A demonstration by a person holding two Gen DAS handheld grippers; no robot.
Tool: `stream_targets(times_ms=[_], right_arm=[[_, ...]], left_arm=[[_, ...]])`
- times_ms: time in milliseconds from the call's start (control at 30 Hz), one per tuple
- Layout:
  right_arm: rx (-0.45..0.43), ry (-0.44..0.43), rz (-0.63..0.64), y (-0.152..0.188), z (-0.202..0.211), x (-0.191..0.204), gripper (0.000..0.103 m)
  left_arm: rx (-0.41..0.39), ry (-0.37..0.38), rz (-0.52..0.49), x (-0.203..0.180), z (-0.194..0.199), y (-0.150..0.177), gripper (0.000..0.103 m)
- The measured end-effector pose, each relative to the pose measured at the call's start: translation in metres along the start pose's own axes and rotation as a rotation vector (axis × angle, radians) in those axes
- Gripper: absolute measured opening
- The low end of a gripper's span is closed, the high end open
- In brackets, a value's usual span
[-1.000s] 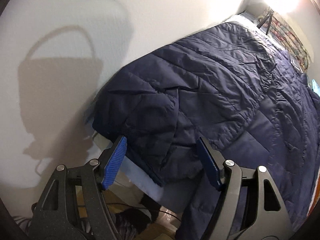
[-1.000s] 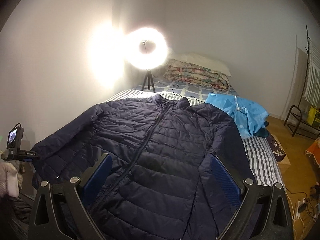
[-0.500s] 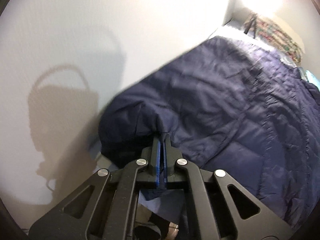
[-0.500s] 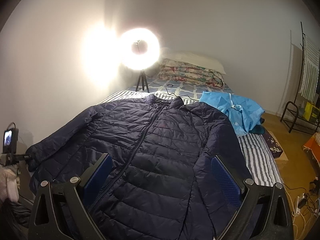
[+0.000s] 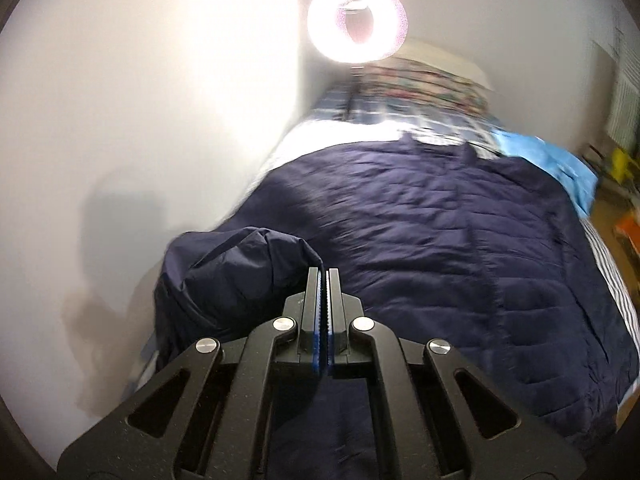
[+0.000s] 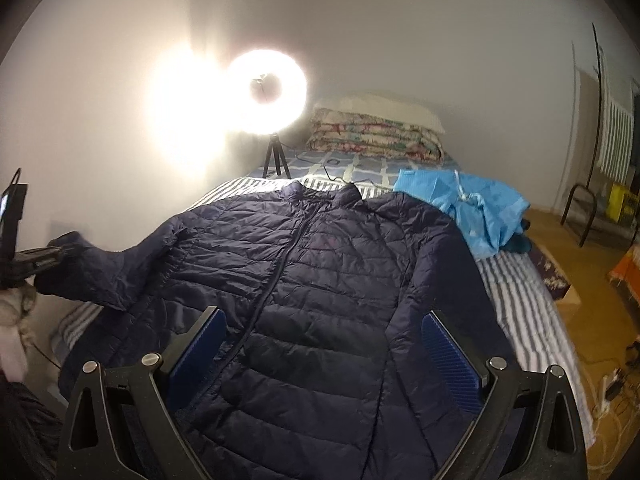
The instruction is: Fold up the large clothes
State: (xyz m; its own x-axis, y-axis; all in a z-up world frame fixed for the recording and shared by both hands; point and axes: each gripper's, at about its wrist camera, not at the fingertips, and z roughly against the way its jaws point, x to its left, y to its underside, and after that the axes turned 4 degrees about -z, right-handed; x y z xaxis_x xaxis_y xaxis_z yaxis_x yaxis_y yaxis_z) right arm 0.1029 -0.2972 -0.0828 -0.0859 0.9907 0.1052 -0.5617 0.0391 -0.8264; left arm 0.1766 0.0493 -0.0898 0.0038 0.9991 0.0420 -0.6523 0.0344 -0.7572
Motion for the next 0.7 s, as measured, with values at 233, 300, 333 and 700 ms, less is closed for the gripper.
stream_targets(times_ms=[233,300,333,700], right_arm=[[0.064,-0.036,-0.127,-0.015,-0.028,-0.027,0.087],[0.080,-0.024,-0.164,-0.023,-0.041,-0.038,0.086],[0.080,-0.014,-0.175,-0.025,-0.045,-0.042,0.086],[0.139,-0.042,-0.221,-0.047,-0.089,-0.055,0.085]], left_arm=[[0.073,0.133,-0.181,-0.097,-0.053,-0.018,0.000],[0.110,0.179,-0.194,-0.118,-0.069,-0.018,0.000],[0.129,0.202,-0.194,-0.125,-0.076,-0.016,0.000],[0.273,0.390,-0.219,-0.145,-0.092,-0.003,0.031]])
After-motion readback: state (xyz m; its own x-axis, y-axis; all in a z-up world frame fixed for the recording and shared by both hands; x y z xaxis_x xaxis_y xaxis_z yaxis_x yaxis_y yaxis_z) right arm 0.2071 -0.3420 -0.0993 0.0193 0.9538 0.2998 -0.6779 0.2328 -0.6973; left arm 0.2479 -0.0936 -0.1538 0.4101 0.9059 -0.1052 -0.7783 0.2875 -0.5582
